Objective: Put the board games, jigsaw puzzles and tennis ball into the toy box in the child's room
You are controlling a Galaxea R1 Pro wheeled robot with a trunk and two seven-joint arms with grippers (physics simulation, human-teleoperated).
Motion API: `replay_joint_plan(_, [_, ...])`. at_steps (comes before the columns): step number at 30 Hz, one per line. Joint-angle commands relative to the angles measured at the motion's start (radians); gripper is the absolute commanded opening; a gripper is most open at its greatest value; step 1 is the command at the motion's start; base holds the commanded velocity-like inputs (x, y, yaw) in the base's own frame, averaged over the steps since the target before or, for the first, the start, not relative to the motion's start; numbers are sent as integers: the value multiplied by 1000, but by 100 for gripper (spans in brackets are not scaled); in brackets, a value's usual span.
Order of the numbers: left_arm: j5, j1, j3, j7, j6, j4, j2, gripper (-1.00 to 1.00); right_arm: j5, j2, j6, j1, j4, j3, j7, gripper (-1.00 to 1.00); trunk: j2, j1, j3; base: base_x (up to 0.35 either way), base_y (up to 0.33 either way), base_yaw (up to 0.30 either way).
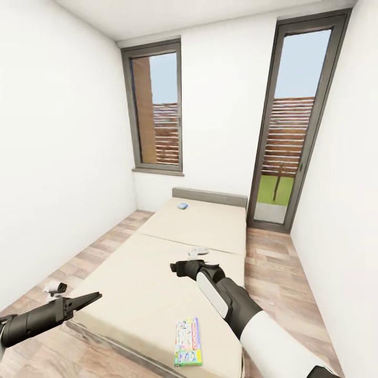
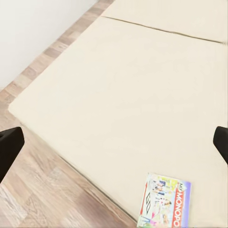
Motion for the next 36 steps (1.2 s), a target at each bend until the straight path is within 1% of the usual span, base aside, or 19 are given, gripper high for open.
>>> replay_joint_plan(1, [-1, 0, 0, -4, 11, 0, 0, 100, -10, 0, 1, -1, -1, 3, -9, 100, -1, 0, 0, 0, 0, -257])
replay_joint_plan(11, [-1, 0, 0, -4, 11, 0, 0, 100, -10, 0, -1, -1, -1, 3, -9, 100, -1, 0, 8, 0, 0, -257])
replay_joint_plan(17, [-1, 0, 0, -4, 11, 0, 0, 100, -10, 0, -24, -1, 0, 3, -9, 100, -1, 0, 13, -9, 0, -257])
replay_joint_plan(27, [-2, 0, -1, -4, 11, 0, 0, 100, -10, 0, -31, -1, 1, 3, -9, 100, -1, 0, 20, -128, 0, -256])
replay_joint_plan(36, [-1, 0, -1, -4, 11, 0, 0, 100, -10, 0, -31, -1, 1, 3, -9, 100, -1, 0, 25, -32, 0, -257])
